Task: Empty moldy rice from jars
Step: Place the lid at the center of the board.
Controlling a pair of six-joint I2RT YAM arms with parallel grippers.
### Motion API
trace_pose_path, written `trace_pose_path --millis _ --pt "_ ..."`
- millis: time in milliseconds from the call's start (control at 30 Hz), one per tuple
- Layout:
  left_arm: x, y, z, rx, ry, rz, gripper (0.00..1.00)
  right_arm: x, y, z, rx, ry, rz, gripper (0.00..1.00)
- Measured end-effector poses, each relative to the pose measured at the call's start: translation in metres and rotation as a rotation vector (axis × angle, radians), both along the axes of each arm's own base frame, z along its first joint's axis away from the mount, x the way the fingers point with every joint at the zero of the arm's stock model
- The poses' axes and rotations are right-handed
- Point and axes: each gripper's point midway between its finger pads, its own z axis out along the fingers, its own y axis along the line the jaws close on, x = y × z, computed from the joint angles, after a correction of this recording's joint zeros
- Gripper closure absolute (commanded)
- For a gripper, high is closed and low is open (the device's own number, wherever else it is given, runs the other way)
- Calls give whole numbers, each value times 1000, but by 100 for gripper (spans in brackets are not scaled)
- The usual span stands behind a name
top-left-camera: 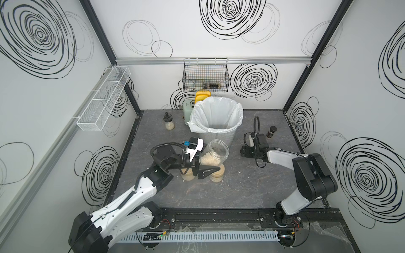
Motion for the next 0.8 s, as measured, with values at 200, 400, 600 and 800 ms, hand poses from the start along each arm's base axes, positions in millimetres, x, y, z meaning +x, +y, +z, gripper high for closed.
trace_pose_path --millis 200,400,600,800 --pt "0 0 0 0 -7 4 53 1 0 -2 -1 1 -1 31" --pt "1 0 0 0 -6 4 53 1 -1 -3 -1 3 -3 26" --pt "1 0 -1 2 -4 6 52 4 -1 -3 2 1 -5 21" --pt "2 0 -4 6 4 14 52 5 -1 -3 8 3 -6 16"
